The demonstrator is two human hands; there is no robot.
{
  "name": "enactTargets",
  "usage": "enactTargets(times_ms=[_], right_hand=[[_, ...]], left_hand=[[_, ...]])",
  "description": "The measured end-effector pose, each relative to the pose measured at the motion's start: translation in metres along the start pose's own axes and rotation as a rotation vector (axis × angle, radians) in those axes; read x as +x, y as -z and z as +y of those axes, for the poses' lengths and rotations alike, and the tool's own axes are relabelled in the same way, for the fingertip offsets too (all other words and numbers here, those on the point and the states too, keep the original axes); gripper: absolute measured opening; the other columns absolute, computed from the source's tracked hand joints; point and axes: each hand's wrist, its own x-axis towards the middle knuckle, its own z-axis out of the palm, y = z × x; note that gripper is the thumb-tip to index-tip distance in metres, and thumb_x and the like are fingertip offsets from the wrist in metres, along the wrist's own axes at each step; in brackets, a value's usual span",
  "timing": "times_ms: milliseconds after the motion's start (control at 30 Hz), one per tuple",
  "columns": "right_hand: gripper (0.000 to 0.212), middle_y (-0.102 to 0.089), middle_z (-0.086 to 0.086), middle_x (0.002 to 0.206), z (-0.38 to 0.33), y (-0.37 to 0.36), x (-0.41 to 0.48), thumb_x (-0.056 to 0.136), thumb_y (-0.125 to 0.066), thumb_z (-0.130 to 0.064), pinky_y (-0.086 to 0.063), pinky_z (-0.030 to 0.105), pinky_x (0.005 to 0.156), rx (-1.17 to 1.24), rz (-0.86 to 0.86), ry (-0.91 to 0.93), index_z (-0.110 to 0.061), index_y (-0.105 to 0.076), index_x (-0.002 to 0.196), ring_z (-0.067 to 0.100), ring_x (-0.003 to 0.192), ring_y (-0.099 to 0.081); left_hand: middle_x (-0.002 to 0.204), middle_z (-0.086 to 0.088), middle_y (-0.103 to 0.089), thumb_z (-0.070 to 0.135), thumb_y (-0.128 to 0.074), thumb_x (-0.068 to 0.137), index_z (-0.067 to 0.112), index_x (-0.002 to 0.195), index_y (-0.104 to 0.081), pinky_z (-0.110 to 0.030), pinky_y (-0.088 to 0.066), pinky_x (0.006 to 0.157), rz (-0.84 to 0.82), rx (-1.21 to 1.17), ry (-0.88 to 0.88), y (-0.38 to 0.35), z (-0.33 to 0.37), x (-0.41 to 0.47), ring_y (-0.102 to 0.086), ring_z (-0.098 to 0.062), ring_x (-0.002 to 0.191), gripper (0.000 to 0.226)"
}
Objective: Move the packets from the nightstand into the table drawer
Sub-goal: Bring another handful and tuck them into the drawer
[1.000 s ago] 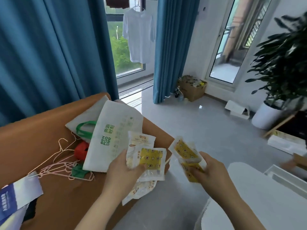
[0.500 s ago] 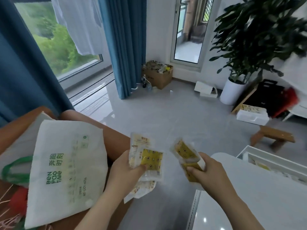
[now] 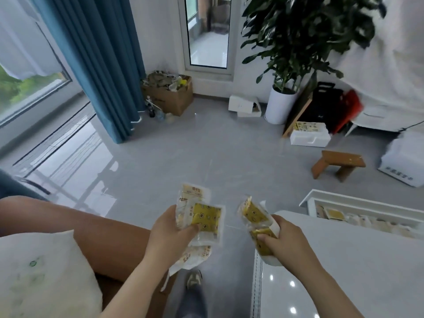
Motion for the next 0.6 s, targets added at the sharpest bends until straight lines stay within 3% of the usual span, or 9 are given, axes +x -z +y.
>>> enactTargets(times_ms=[133, 367, 467, 600], right_hand=[[0.019, -0.065, -0.005, 0.086, -0.003, -0.004, 0.055, 0.081, -0.069, -0.024, -0.041, 0.015, 0.060, 0.006, 0.033, -0.114, -0.030, -0.056, 0.094, 0.007, 0.076, -0.059], [0.019, -0.062, -0.012, 0.077, -0.013, -0.001, 0.126, 0.079, -0.068, -0.020, -0.040, 0.017, 0.056, 0.075, 0.102, -0.300, -0.033, -0.054, 0.084, 0.000, 0.071, -0.057], [0.017, -0.064, -0.011, 0.080, -0.007, 0.007, 0.152, 0.081, -0.067, -0.021, -0.044, 0.019, 0.059, 0.117, 0.138, -0.363, -0.029, -0.058, 0.092, 0.002, 0.074, -0.059], [0.016, -0.062, -0.014, 0.080, 0.007, 0.026, 0.191, 0.085, -0.065, -0.022, -0.038, 0.012, 0.053, 0.181, 0.187, -0.419, -0.030, -0.056, 0.096, -0.002, 0.072, -0.057]], left_hand=[[0.083, 0.015, -0.066, 0.019, -0.070, 0.080, 0.035, 0.090, -0.055, -0.021, -0.043, 0.058, -0.072, 0.084, -0.023, -0.006, 0.019, 0.078, -0.061, -0.003, 0.076, 0.024], [0.087, 0.011, -0.066, 0.019, -0.070, 0.076, 0.027, 0.102, -0.059, -0.026, -0.047, 0.061, -0.248, 0.239, -0.059, -0.020, 0.055, 0.196, -0.063, -0.008, 0.078, 0.030], [0.089, 0.010, -0.067, 0.020, -0.070, 0.075, 0.028, 0.102, -0.059, -0.031, -0.052, 0.068, -0.310, 0.269, -0.063, -0.038, 0.074, 0.234, -0.064, -0.011, 0.080, 0.030], [0.089, 0.008, -0.068, 0.023, -0.070, 0.074, 0.028, 0.101, -0.060, -0.032, -0.053, 0.070, -0.392, 0.339, -0.123, -0.075, 0.105, 0.285, -0.064, -0.012, 0.082, 0.029]])
